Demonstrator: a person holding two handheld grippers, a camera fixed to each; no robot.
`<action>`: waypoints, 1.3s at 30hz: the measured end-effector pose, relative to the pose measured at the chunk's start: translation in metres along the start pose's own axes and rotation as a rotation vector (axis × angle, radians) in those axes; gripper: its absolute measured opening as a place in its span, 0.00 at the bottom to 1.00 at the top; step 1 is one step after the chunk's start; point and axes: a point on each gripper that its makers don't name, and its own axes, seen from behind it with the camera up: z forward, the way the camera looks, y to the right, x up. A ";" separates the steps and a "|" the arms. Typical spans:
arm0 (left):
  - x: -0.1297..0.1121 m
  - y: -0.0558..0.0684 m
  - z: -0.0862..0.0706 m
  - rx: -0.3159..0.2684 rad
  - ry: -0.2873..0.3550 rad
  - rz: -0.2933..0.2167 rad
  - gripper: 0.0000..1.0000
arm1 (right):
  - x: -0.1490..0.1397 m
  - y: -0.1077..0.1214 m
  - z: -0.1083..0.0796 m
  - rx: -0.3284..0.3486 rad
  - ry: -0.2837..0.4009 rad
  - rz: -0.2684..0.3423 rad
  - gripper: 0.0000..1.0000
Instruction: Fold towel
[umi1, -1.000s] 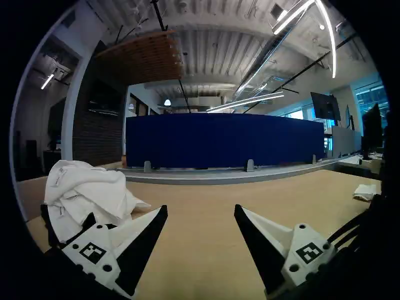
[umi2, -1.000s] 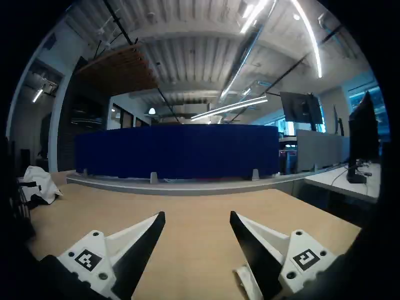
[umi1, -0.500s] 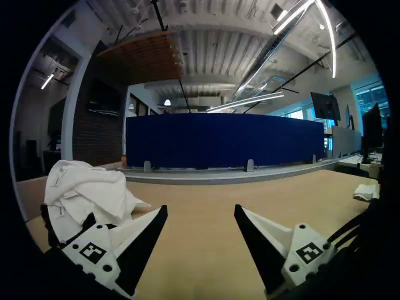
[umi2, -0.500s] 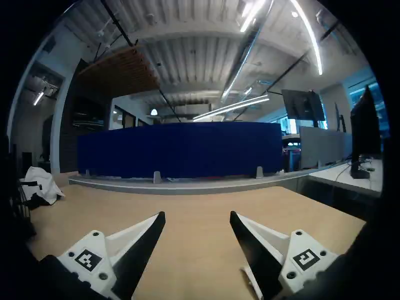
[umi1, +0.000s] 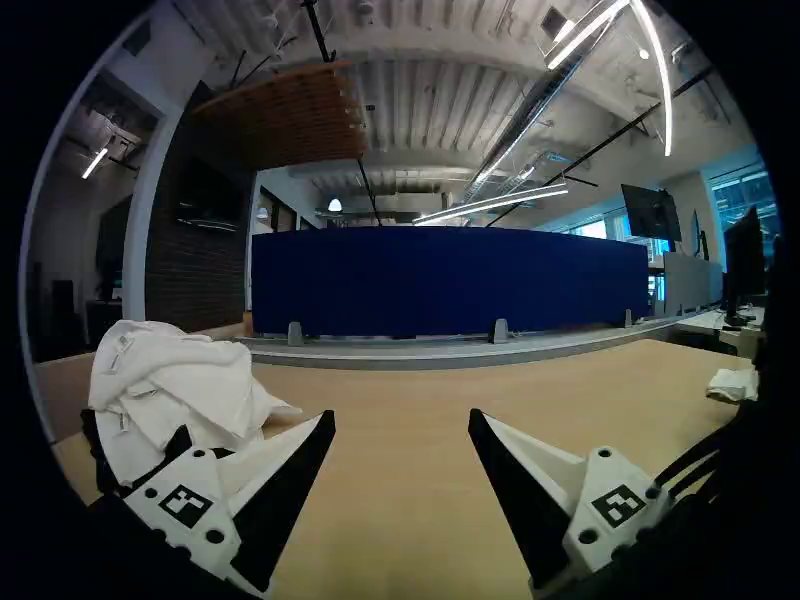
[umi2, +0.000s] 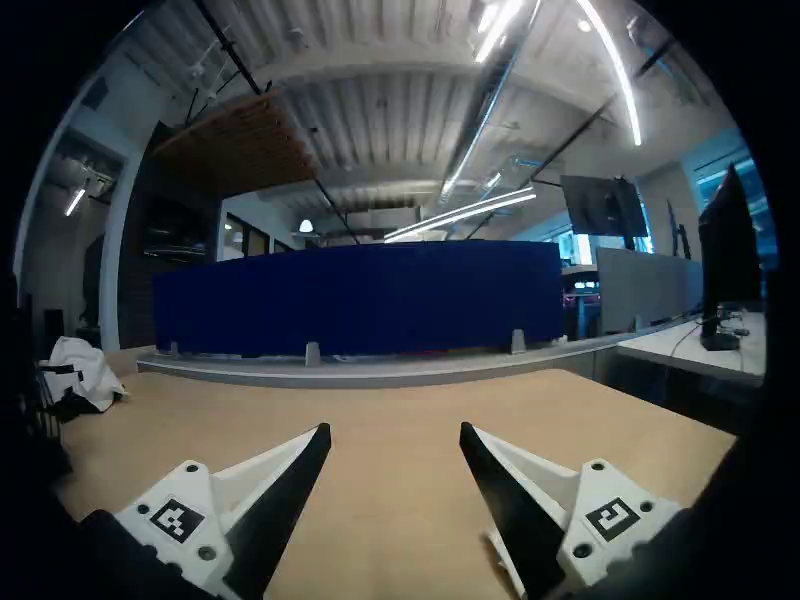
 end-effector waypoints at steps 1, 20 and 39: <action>0.000 0.000 0.000 0.000 0.000 0.000 0.99 | 0.000 0.000 0.000 0.001 -0.002 -0.003 1.00; 0.000 0.000 0.000 0.000 0.000 0.000 0.99 | -0.007 -0.004 0.003 -0.001 -0.006 -0.048 1.00; 0.000 0.000 0.001 0.000 0.000 0.000 0.99 | -0.009 -0.003 0.002 -0.008 -0.006 -0.049 1.00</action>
